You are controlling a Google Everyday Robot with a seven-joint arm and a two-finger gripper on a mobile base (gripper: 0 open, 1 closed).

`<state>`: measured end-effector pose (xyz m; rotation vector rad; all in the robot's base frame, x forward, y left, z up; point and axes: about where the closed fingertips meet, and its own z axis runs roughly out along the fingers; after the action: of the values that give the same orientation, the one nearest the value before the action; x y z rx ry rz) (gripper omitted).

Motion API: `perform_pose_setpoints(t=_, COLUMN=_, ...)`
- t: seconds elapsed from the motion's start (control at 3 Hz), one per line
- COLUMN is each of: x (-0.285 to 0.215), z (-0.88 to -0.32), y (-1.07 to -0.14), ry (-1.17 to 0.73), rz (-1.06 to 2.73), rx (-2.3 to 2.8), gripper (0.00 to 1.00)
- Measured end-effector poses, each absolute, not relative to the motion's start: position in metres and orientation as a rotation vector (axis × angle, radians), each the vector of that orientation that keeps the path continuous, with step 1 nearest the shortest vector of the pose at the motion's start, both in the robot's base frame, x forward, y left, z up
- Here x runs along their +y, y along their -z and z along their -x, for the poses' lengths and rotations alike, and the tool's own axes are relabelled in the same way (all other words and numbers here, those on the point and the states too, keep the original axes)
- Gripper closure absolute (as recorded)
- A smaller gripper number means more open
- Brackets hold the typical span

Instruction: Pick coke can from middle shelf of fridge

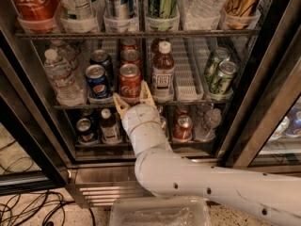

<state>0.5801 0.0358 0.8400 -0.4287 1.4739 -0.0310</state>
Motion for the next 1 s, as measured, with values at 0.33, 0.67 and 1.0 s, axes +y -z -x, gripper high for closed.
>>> perform_pose_setpoints(t=0.33, x=0.0315, z=-0.6132, y=-0.8430, ry=0.055, rz=0.389, rx=1.482, gripper=0.39)
perform_pose_setpoints(t=0.67, x=0.0333, z=-0.6192, y=-0.8432, ry=0.051, rz=0.387, rx=1.485, gripper=0.38)
perform_pose_setpoints(t=1.0, x=0.0341, z=-0.6224, y=-0.8419, ry=0.047, rz=0.385, rx=1.488, gripper=0.57)
